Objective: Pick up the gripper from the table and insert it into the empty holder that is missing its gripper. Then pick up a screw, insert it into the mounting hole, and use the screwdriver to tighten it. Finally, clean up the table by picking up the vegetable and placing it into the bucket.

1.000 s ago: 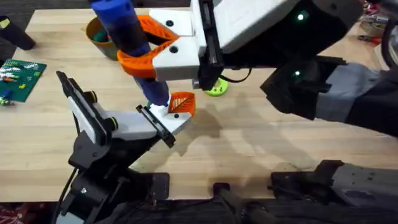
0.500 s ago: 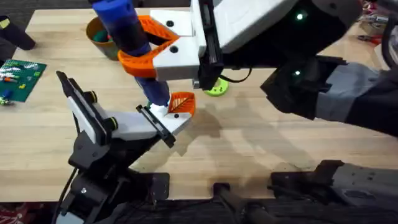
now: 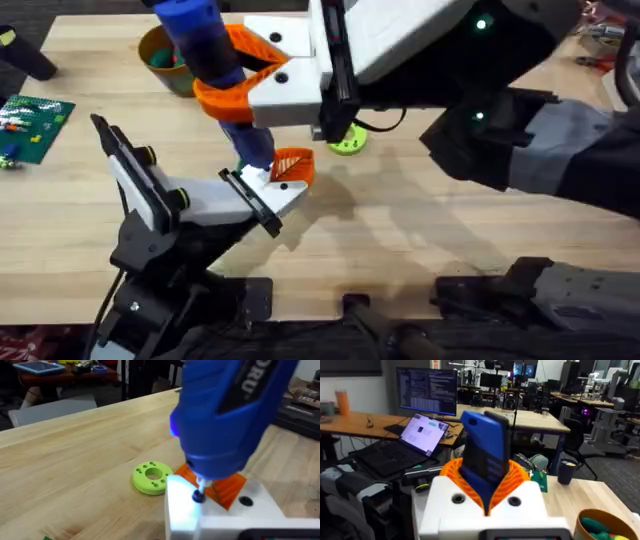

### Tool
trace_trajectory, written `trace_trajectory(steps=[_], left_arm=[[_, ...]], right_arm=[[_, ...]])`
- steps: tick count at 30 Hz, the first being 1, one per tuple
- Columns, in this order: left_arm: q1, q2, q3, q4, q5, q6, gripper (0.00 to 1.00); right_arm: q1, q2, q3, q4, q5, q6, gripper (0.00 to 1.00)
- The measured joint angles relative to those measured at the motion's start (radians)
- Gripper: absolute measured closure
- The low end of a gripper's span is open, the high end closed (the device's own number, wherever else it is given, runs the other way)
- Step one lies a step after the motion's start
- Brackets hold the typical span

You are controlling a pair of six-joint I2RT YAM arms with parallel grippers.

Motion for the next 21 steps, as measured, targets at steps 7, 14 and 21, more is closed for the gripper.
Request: trace_trajectory(steps=[7,14,21], left_arm=[[0.0,0.0,0.0,0.0,0.0,0.0,0.99],[0.0,0.0,0.0,0.0,0.0,0.0,0.99],[0.0,0.0,0.0,0.0,0.0,0.0,0.99]], right_arm=[[0.0,0.0,0.0,-0.003,0.0,-0.008,0.965],[0.0,0.0,0.0,-0.003,0.0,-0.01,0.965],[0.0,0.0,0.0,-0.017,0.0,-0.01,0.965]])
